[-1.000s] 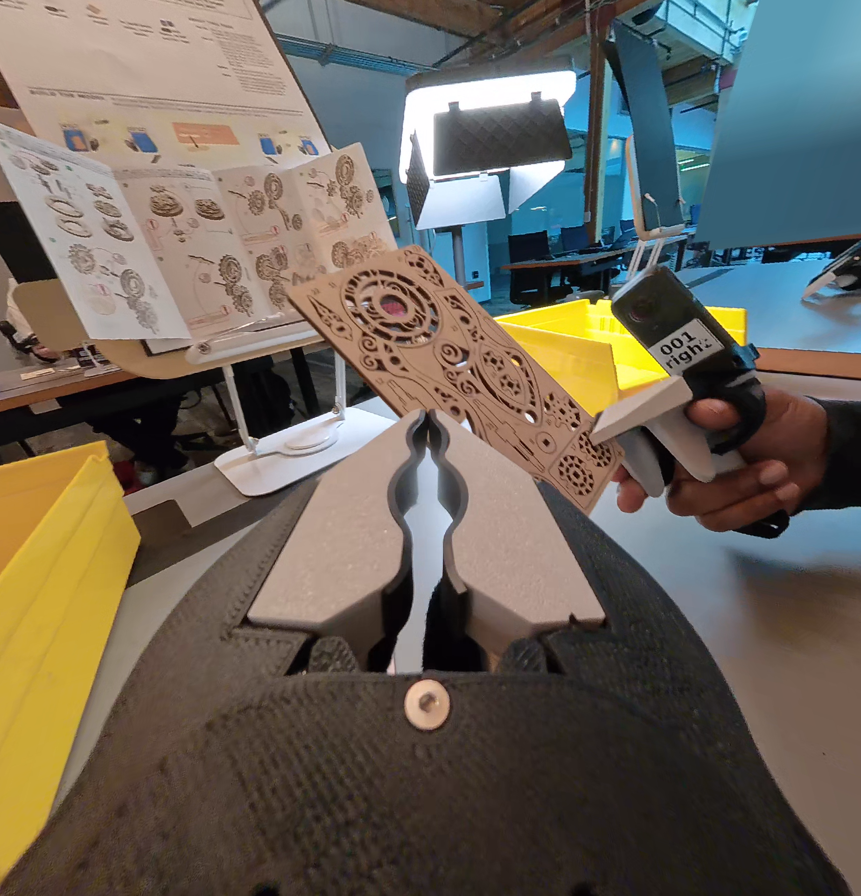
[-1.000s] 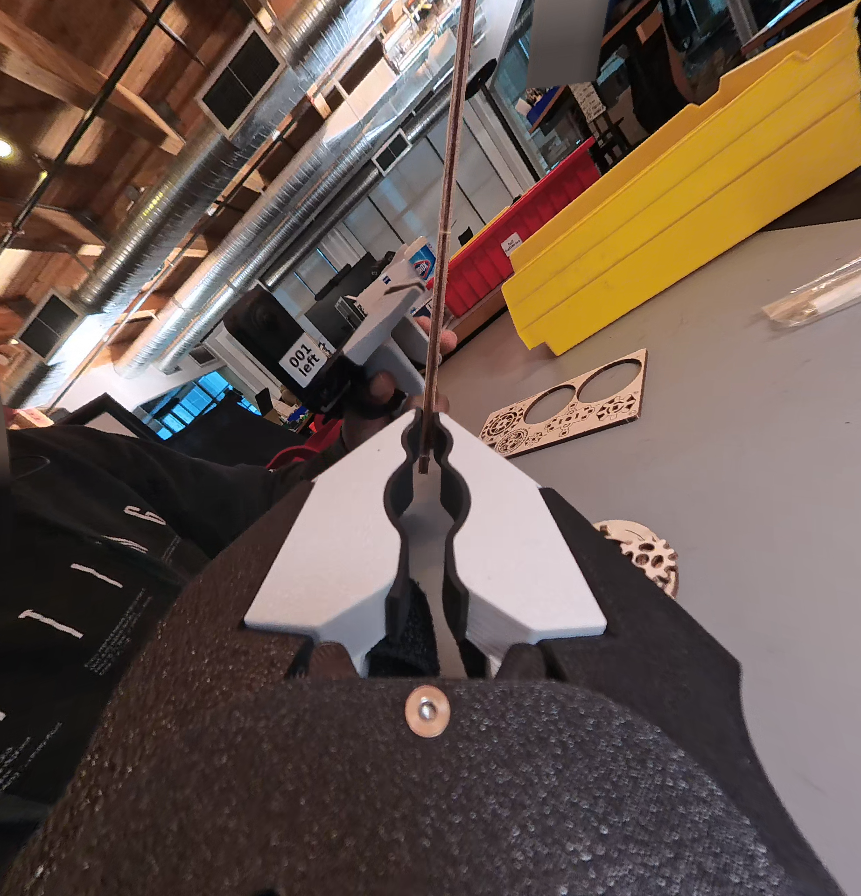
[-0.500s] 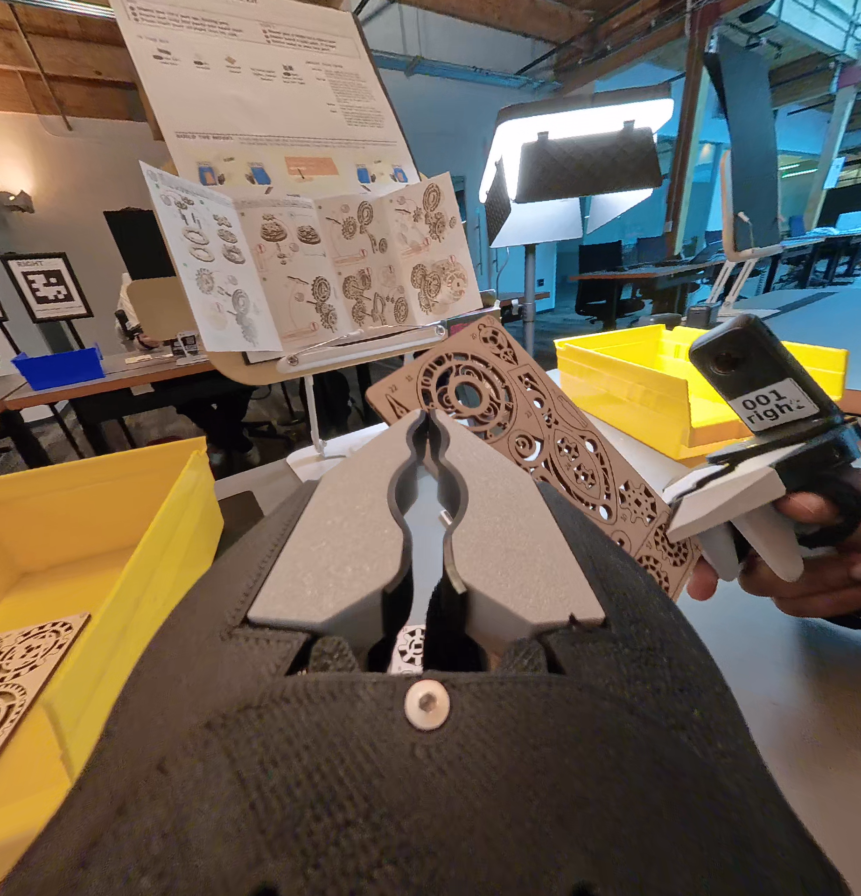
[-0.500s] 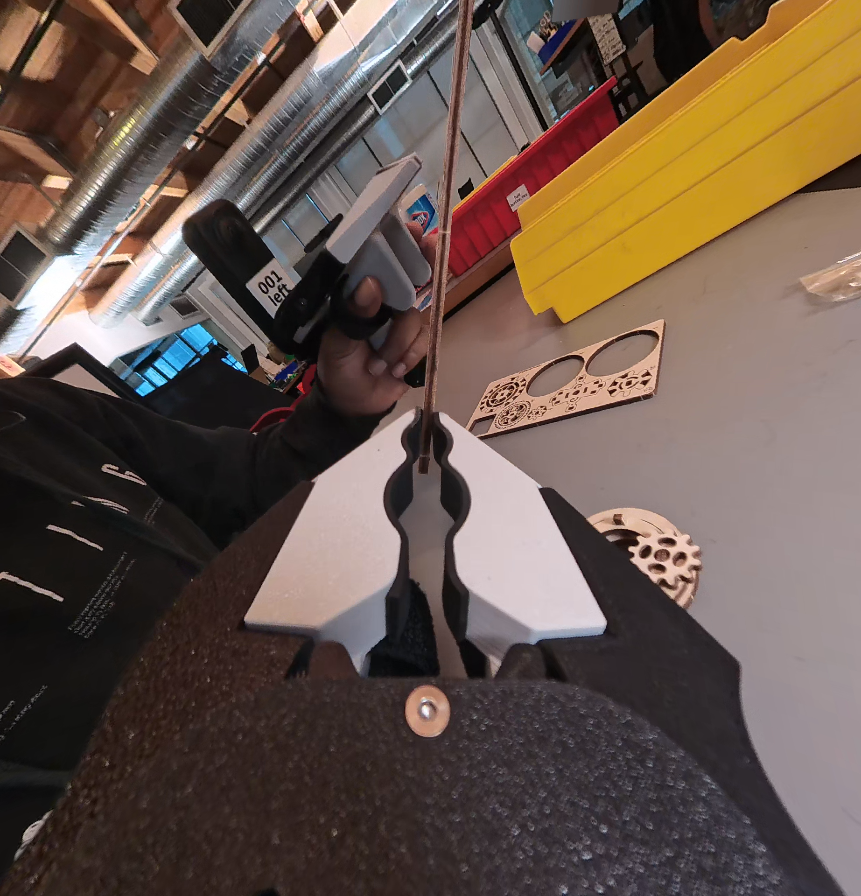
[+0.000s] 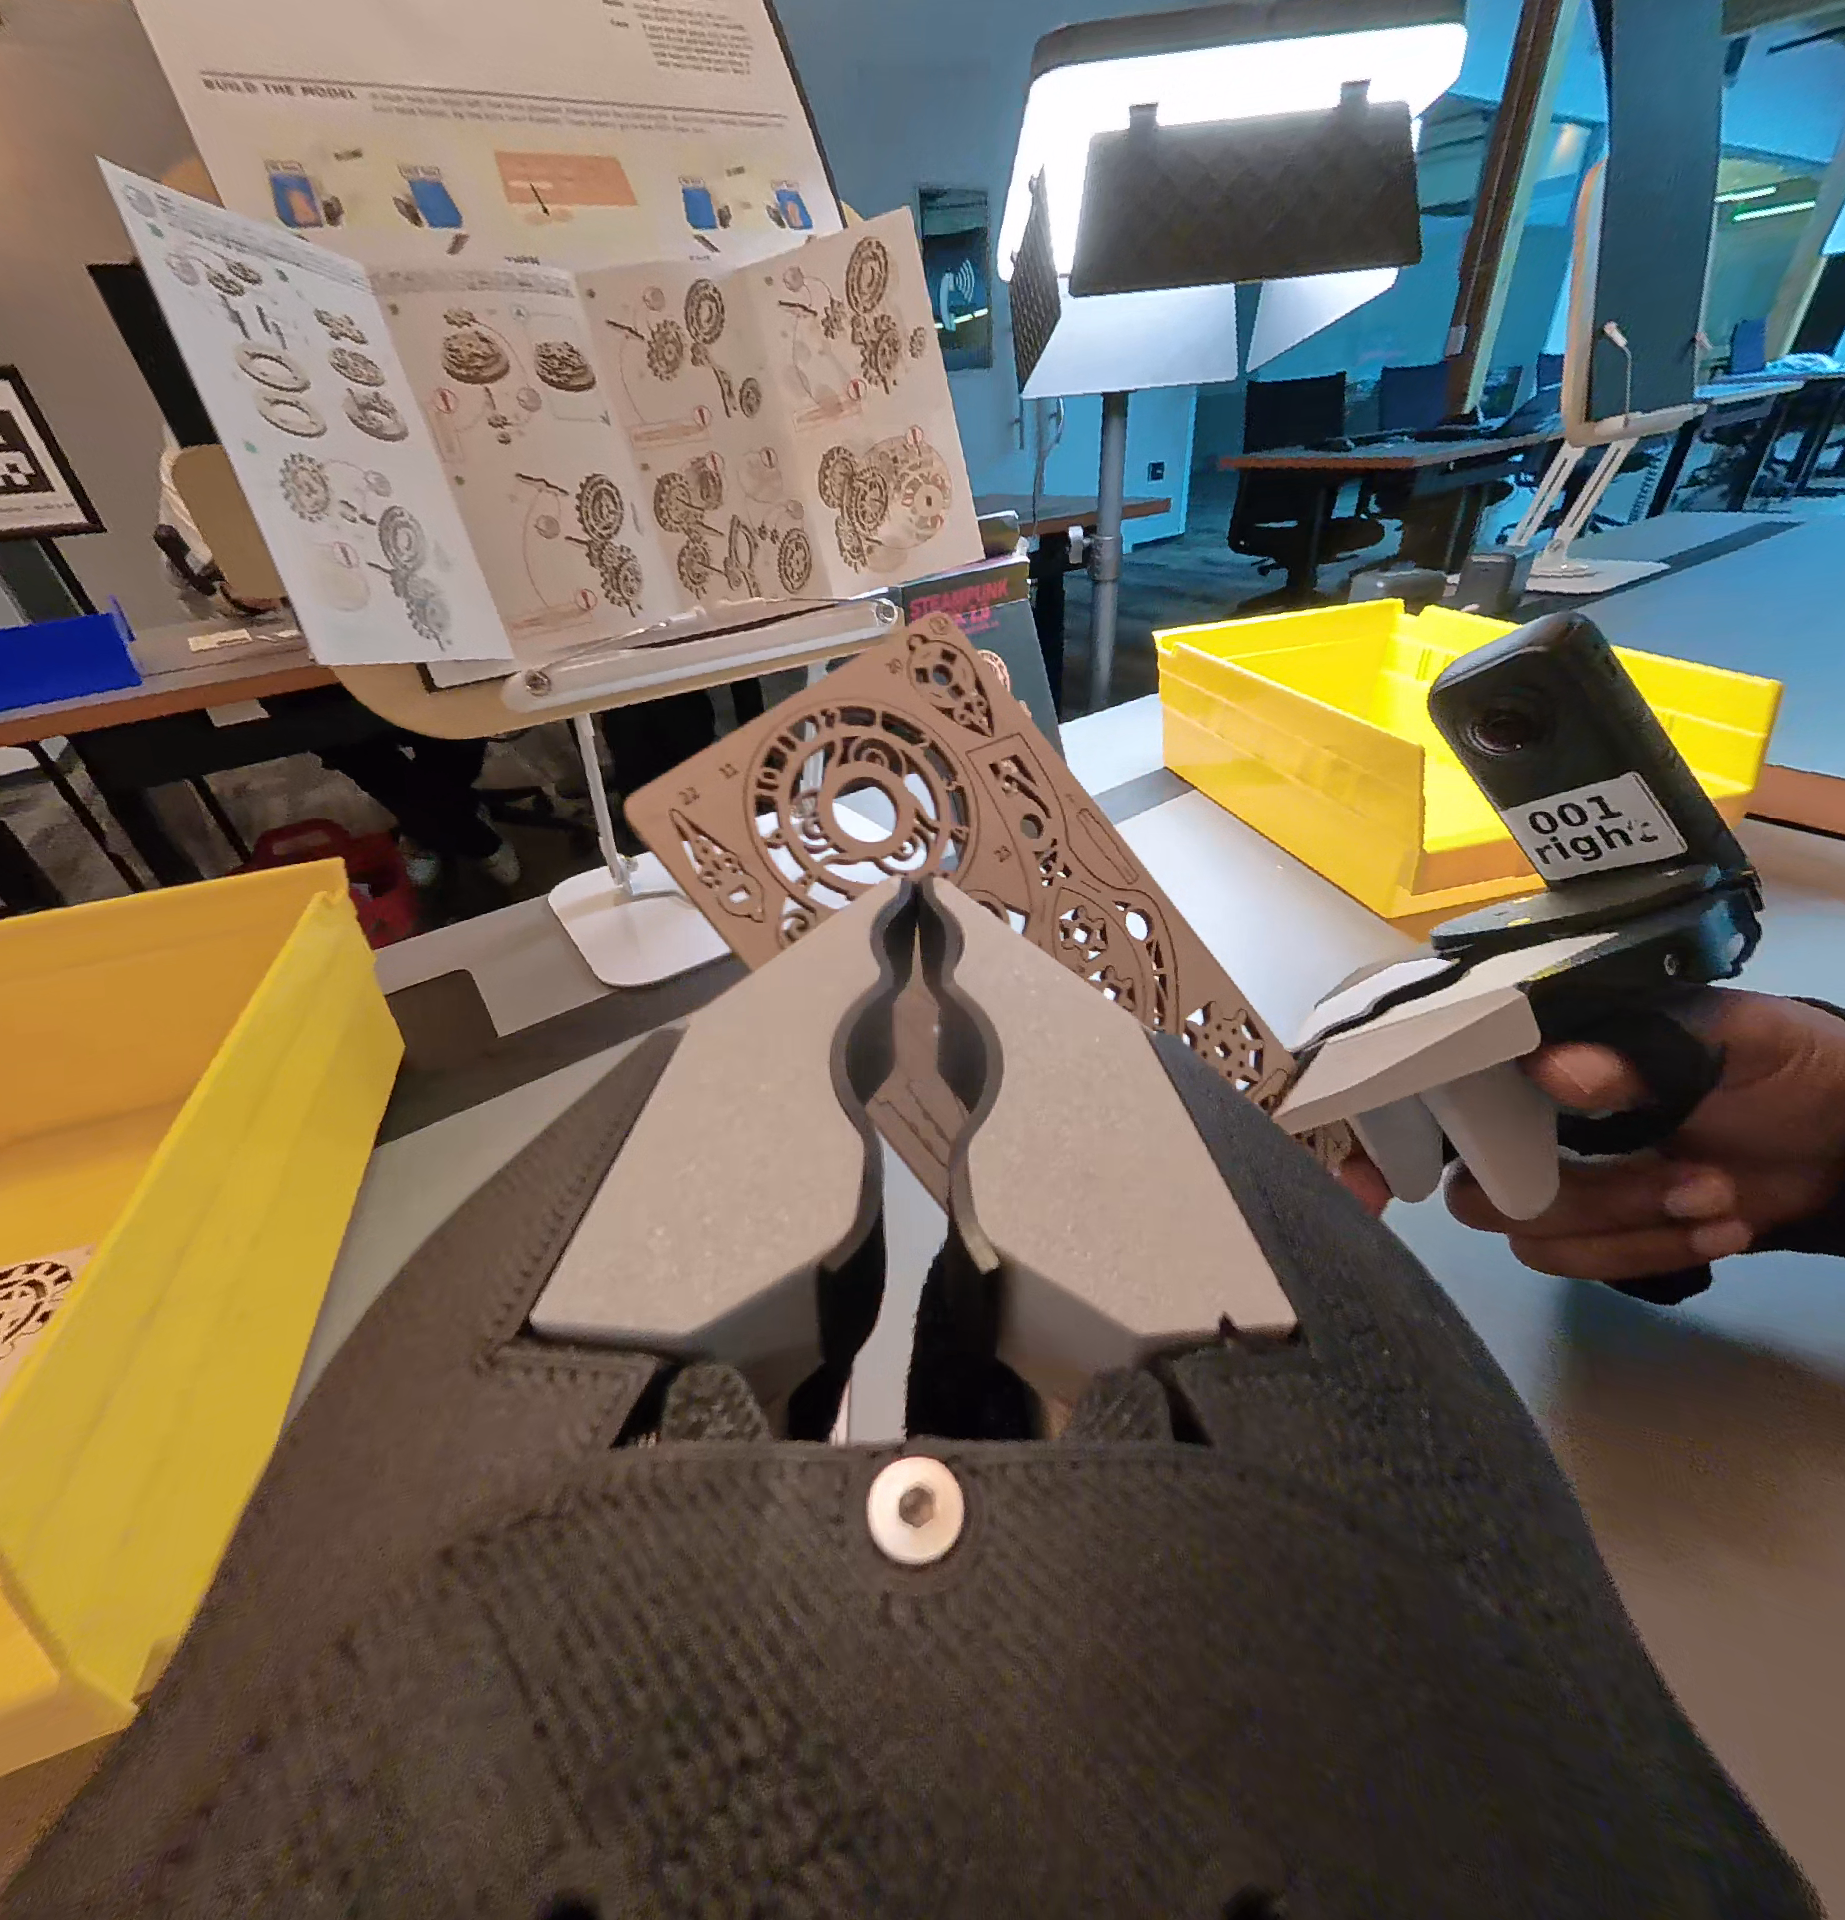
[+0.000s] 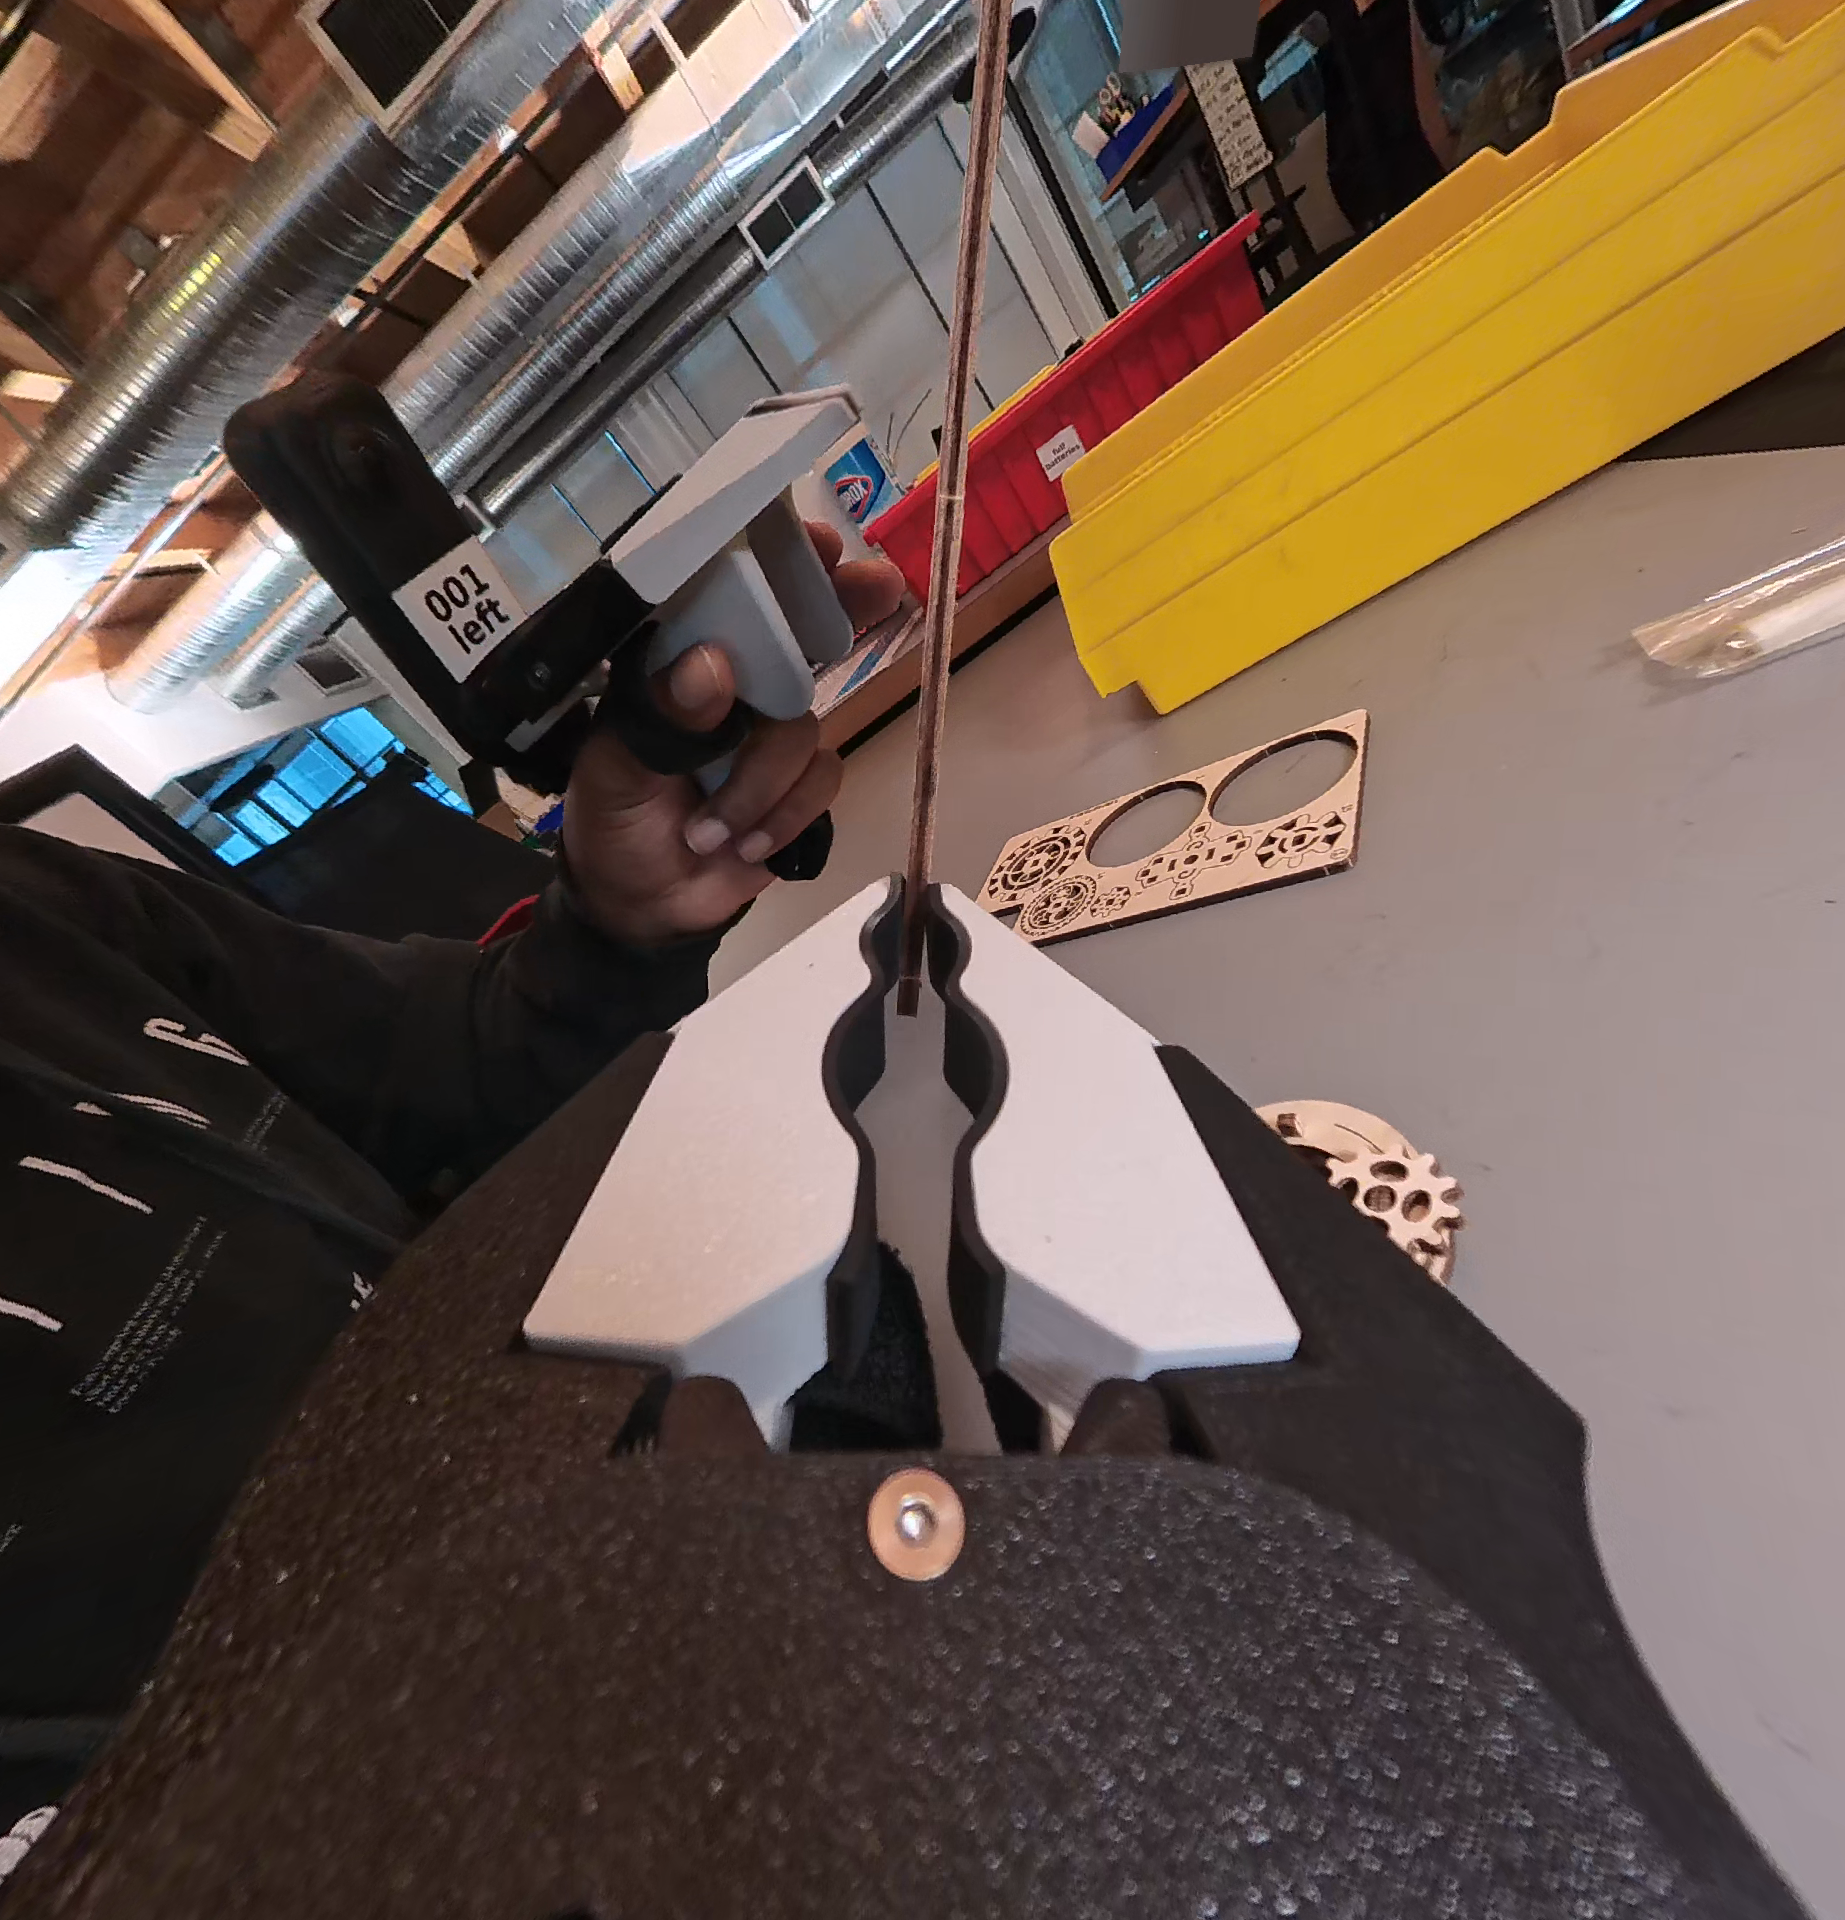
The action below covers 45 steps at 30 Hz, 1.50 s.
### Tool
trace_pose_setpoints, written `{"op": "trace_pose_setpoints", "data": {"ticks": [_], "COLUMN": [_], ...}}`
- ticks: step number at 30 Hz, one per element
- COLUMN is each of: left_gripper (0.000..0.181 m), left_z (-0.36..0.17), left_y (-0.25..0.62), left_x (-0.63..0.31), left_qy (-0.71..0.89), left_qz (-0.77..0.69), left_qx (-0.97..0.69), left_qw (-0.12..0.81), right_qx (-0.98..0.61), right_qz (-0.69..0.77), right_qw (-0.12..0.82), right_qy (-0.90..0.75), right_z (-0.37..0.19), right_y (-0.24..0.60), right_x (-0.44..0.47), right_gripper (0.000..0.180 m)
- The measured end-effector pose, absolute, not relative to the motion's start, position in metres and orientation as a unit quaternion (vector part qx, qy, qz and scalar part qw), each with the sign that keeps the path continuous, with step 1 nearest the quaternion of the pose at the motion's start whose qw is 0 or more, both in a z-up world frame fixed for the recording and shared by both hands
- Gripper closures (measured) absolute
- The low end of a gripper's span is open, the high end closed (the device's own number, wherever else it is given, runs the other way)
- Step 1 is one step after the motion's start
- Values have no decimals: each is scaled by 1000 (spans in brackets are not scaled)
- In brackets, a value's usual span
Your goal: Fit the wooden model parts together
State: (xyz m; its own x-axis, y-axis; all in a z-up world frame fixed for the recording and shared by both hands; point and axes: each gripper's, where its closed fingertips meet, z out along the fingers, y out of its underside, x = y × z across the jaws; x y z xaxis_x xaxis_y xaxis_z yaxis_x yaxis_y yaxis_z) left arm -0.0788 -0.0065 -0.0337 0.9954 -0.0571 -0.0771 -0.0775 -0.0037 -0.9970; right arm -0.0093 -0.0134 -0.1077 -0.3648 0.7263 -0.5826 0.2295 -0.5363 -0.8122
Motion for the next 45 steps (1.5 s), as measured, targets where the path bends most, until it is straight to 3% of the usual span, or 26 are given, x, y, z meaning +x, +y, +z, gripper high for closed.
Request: {"op": "trace_pose_setpoints", "data": {"ticks": [45], "left_gripper": [181], "left_z": [-76], "left_y": [2], "left_x": [-16], "left_qy": [117], "left_qz": [-37], "left_qx": [-750], "left_qw": [650], "right_qx": [-545], "right_qz": [731], "right_qw": [178], "right_qy": [-371], "right_z": [-95], "right_y": [13], "right_x": [-5], "right_gripper": [179]}}
